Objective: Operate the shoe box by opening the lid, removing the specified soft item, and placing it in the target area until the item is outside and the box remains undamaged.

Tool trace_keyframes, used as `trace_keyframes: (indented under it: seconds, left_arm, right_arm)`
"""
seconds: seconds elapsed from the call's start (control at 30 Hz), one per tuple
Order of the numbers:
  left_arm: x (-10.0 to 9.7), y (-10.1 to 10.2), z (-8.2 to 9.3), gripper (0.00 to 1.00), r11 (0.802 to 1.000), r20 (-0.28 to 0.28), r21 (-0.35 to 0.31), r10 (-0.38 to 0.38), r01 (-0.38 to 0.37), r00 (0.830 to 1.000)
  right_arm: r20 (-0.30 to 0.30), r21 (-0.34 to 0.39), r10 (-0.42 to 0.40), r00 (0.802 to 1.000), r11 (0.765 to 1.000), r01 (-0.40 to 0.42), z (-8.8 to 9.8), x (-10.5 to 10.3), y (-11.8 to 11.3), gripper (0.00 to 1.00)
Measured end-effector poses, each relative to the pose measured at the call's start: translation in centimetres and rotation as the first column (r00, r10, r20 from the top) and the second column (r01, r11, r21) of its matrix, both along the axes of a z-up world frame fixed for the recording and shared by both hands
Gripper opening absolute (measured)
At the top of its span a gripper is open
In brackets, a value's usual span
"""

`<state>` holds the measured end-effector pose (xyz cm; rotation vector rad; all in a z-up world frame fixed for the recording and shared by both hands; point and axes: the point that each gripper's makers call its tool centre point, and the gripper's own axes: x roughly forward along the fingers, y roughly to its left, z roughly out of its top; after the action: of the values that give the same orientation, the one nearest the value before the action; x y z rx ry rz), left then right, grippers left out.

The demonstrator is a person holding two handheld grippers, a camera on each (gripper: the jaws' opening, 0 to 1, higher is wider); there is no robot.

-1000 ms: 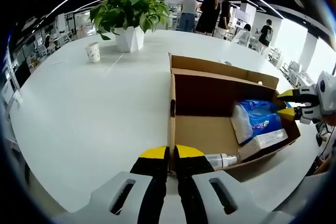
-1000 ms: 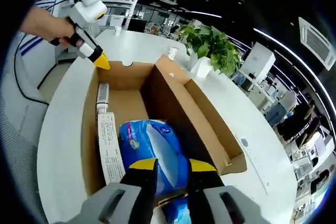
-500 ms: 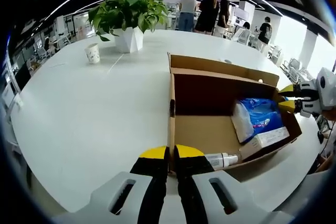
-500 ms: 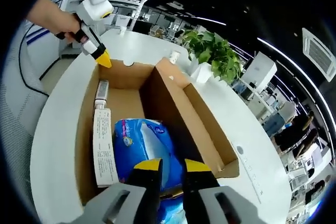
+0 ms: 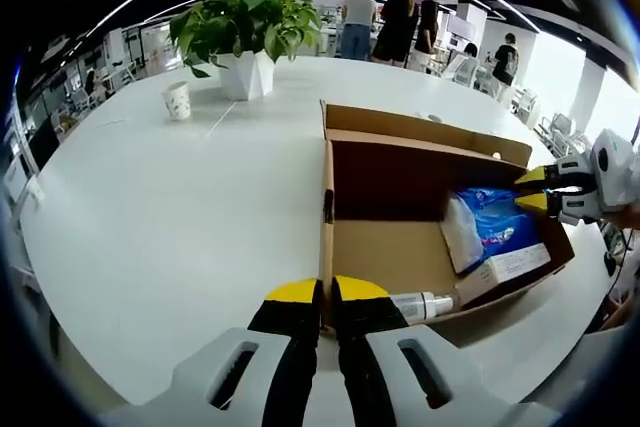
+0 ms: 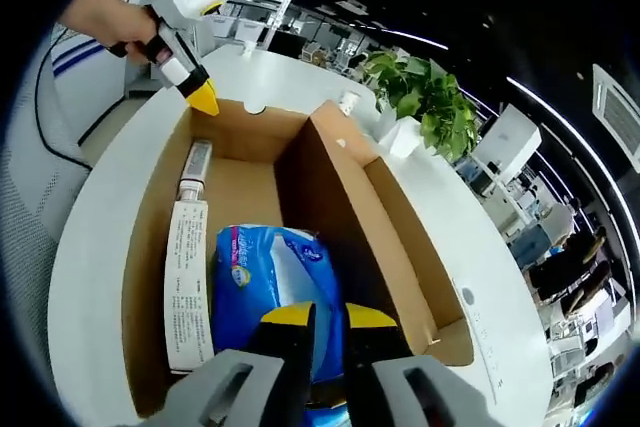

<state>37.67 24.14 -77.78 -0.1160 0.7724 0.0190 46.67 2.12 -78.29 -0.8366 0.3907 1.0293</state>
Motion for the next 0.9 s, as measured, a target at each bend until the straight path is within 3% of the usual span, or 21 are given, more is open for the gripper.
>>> trace_keyframes:
  seconds: [0.33, 0.9]
  left_arm:
    - [0.0, 0.1, 0.0, 0.02, 1.0, 0.001, -0.004, 0.003, -0.003, 1.0]
    - [0.1, 0.1, 0.0, 0.02, 1.0, 0.001, -0.005, 0.006, -0.006, 1.0]
  right_arm:
    - [0.012, -0.082, 0.017, 1.0, 0.996, -0.016, -1.1, 0.8, 0.1, 0.0]
    - [0.013, 0.003, 0.01, 1.0, 1.0, -0.01, 1.5, -0.1, 0.7, 0.0]
